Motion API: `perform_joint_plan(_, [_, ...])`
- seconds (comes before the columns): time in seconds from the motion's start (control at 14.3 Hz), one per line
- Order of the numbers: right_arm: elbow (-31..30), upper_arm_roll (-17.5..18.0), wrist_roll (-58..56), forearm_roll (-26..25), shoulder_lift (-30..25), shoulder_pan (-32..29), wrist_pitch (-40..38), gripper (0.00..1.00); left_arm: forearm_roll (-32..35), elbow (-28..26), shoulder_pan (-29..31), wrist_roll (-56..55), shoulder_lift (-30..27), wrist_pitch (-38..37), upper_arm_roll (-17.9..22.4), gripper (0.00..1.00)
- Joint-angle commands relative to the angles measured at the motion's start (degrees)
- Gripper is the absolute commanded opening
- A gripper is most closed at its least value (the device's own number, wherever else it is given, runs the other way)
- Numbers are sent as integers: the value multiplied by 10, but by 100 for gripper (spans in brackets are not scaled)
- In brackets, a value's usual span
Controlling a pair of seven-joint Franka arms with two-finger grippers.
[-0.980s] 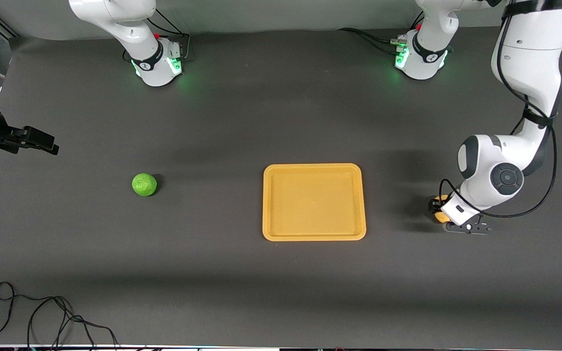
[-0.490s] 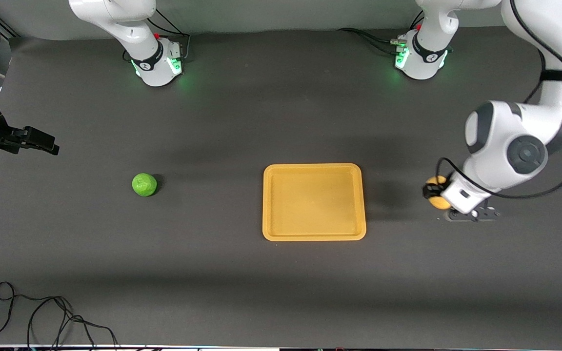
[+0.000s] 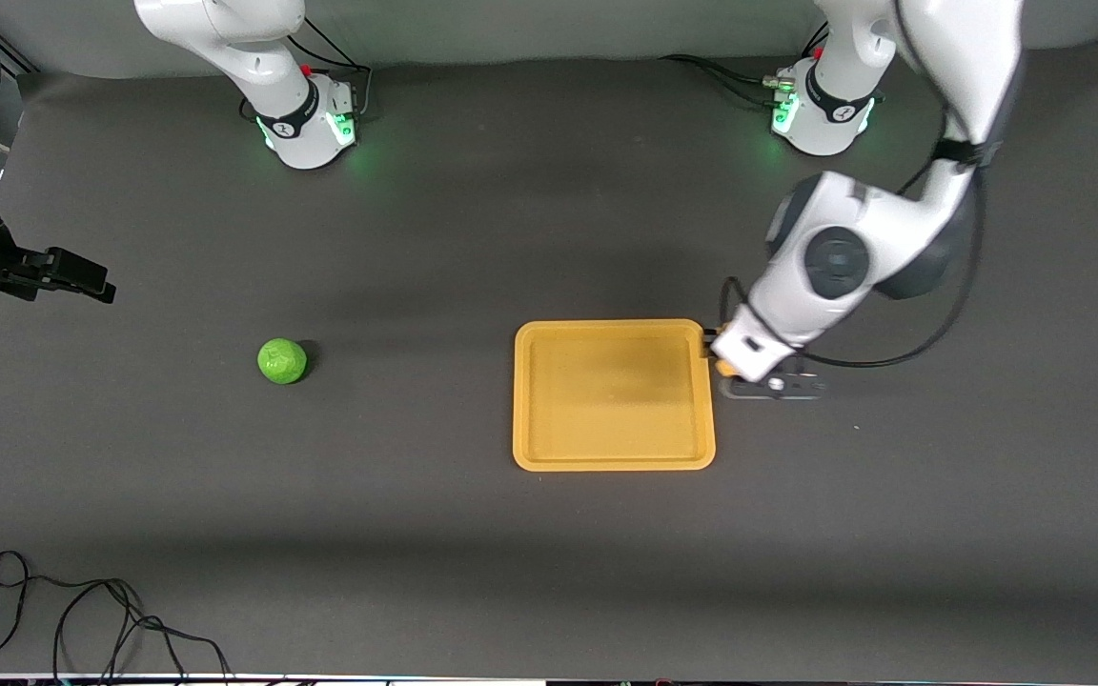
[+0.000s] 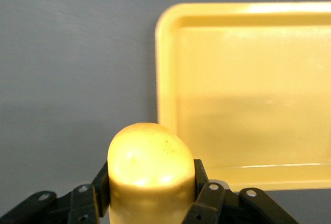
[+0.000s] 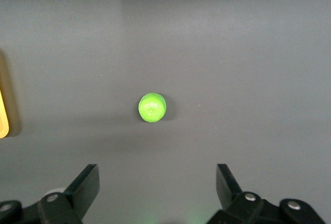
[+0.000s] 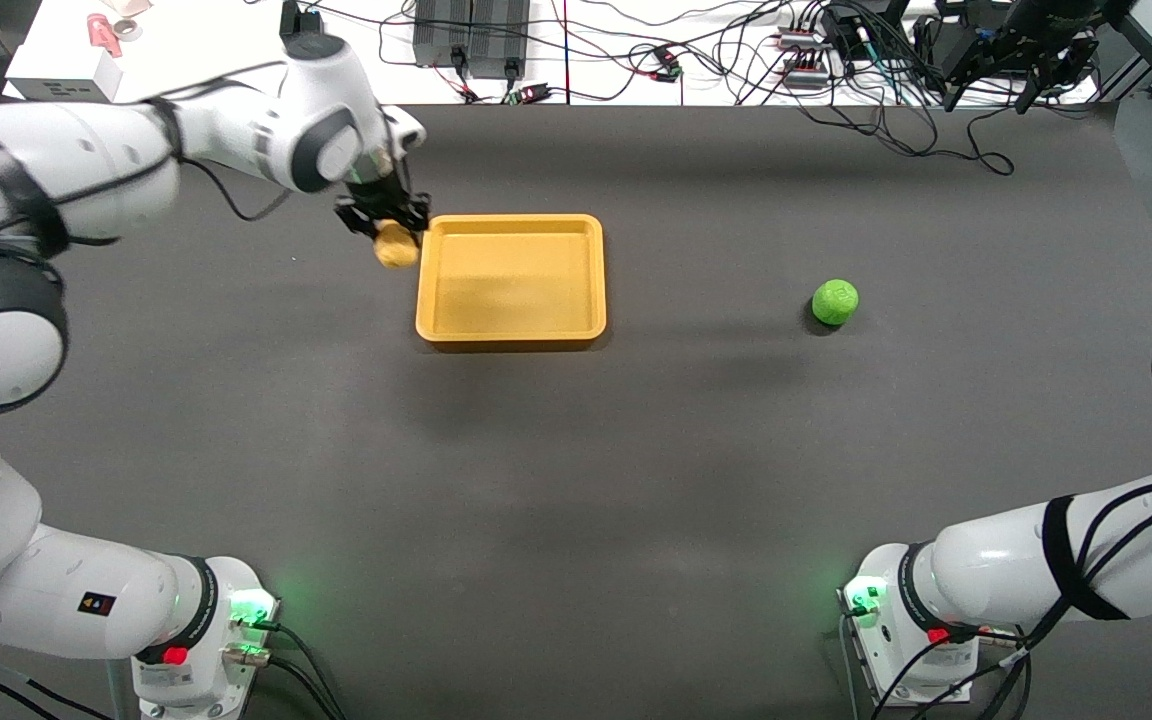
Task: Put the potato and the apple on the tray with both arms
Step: 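Carry the potato with the left gripper onto the yellow tray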
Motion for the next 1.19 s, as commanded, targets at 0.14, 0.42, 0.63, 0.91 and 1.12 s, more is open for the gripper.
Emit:
perform_joint_plan(0.14, [9,0,11,9,3,1,-1,100,67,6,-45,-96,75,63,7,46])
perform_joint_plan(0.42, [9,0,11,9,3,1,-1,100,77,28,-55,-106,104,65,7,52])
perform_joint_plan(0.63, [9,0,11,9,3,1,-1,100,78,37,-55,-106,119,65,8,59])
perform_joint_plan(0.91, [9,0,11,9,3,1,0,100,78,48,-55,-105,134,64,8,69])
perform_joint_plan(1.12, [11,0,12,9,3,1,1,100,78,57,-55,-105,145,64,8,86])
